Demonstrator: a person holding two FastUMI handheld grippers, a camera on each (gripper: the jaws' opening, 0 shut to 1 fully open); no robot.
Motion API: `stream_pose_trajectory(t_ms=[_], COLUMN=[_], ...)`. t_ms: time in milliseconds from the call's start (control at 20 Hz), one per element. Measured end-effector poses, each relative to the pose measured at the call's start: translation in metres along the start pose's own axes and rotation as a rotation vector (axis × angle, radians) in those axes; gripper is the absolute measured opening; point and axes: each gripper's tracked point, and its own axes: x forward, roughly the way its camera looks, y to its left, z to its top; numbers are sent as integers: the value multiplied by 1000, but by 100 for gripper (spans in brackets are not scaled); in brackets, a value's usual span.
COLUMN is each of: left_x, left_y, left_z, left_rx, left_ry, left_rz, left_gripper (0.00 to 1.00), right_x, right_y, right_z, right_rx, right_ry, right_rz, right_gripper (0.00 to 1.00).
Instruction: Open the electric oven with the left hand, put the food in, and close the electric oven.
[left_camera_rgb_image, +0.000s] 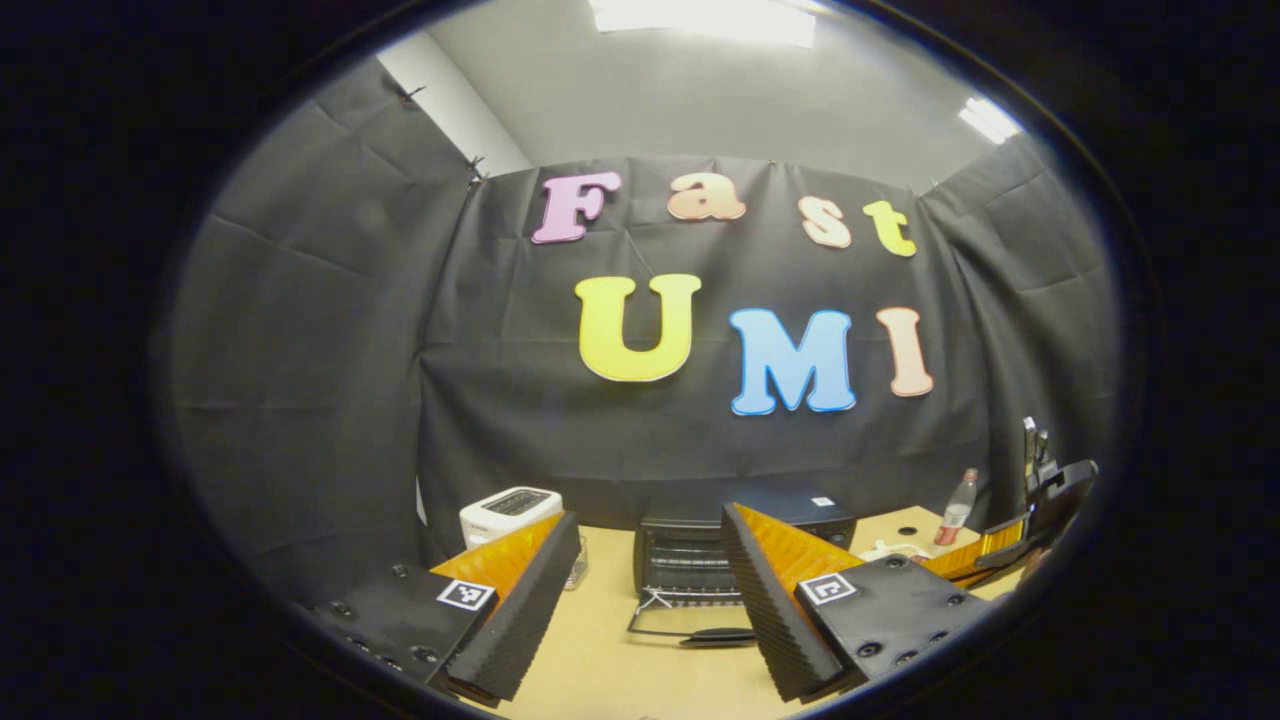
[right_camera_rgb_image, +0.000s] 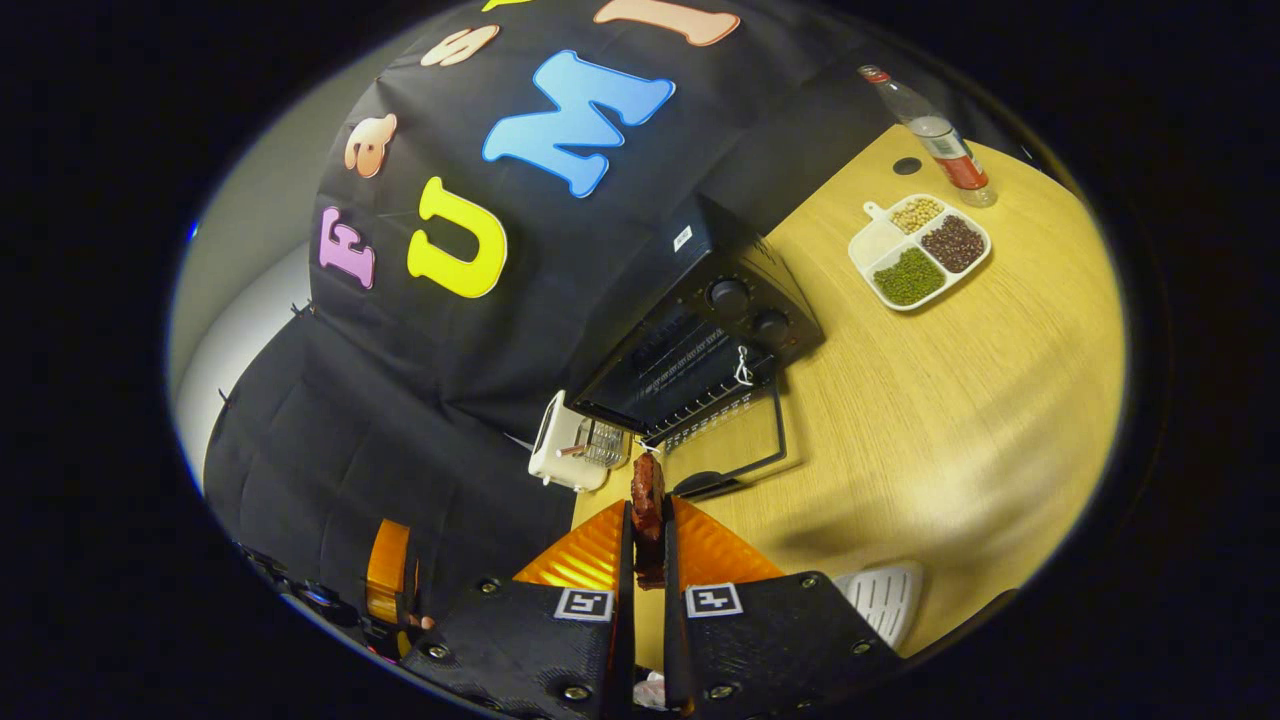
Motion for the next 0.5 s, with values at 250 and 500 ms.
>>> stream_pose_trajectory(t_ms=[250,500], left_x=[29,54], left_y=[39,73], left_z=[-6,-13], left_rx=[1,11], left_ry=[10,18], left_rz=[29,47], left_gripper=[95,95], right_x=[54,107], right_y=[7,9], right_z=[12,35], right_rx=[8,17], right_ry=[-47,-125], right_rz=[-12,-25], right_gripper=[12,12])
